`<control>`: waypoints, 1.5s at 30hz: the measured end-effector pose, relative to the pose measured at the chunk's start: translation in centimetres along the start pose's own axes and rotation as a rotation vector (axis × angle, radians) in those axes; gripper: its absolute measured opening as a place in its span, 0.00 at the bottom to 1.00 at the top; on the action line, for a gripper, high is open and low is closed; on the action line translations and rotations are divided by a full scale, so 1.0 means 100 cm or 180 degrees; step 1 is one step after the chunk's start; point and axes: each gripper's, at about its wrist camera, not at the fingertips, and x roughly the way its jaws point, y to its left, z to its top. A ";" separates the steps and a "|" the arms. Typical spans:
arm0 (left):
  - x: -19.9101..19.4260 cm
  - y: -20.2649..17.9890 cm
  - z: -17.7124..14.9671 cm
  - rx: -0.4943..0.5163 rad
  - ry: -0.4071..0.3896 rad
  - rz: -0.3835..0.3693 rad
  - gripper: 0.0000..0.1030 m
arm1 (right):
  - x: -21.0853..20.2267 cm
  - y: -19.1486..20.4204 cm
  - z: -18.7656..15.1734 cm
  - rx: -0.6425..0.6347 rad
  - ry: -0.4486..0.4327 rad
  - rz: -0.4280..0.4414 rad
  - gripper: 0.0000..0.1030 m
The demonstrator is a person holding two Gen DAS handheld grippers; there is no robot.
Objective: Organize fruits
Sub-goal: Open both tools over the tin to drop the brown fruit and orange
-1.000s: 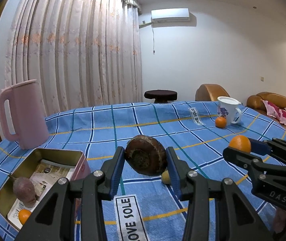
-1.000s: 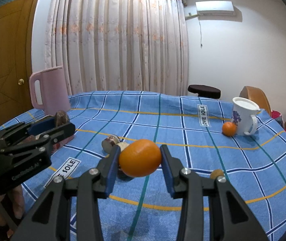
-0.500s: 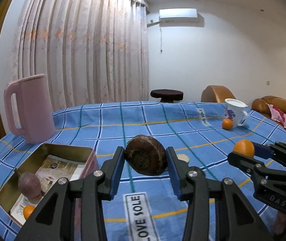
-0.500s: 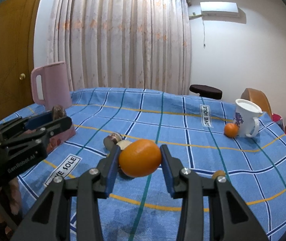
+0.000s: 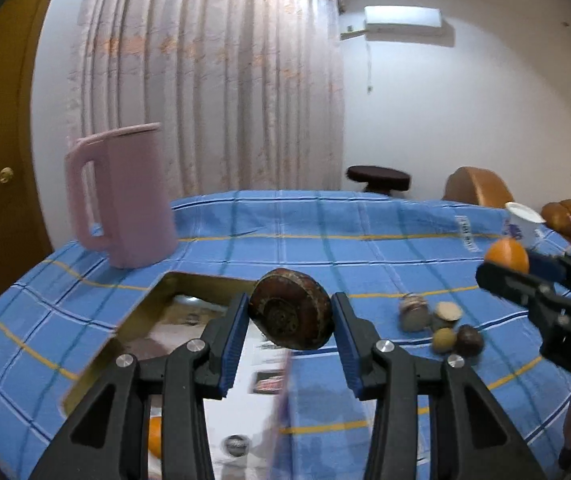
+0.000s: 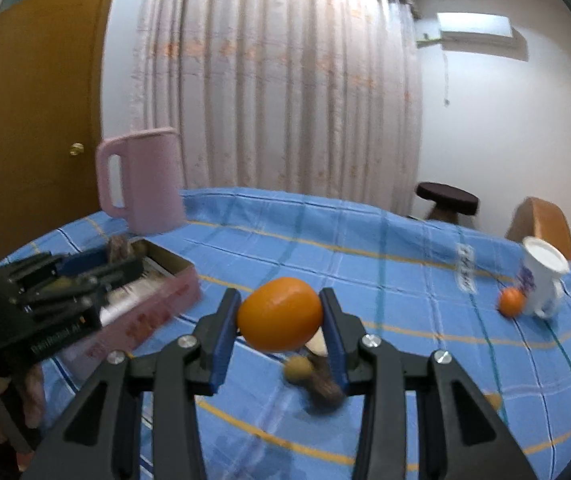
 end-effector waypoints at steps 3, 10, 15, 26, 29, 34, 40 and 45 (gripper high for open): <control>0.001 0.016 0.000 -0.0023 0.0054 0.0115 0.43 | 0.015 0.021 0.012 -0.0049 0.0009 0.0203 0.41; 0.005 0.057 -0.006 -0.0170 0.0174 0.0338 0.43 | 0.053 0.076 0.025 -0.0274 0.0118 0.0562 0.41; 0.009 0.073 -0.013 -0.0207 0.0272 0.0436 0.43 | 0.071 0.095 0.028 -0.0315 0.0189 0.0684 0.41; 0.017 0.087 -0.024 -0.0242 0.0420 0.0531 0.43 | 0.100 0.116 0.012 -0.0375 0.0448 0.0825 0.41; 0.019 0.089 -0.026 -0.0235 0.0444 0.0539 0.43 | 0.105 0.119 0.007 -0.0390 0.0508 0.0854 0.41; 0.018 0.090 -0.028 -0.0185 0.0432 0.0599 0.43 | 0.112 0.124 0.000 -0.0431 0.0608 0.0892 0.42; 0.014 0.096 -0.032 -0.0232 0.0438 0.0585 0.43 | 0.115 0.131 -0.003 -0.0474 0.0671 0.0992 0.42; 0.003 0.097 -0.032 -0.0318 0.0384 0.0642 0.50 | 0.107 0.125 -0.003 -0.0414 0.0630 0.1032 0.65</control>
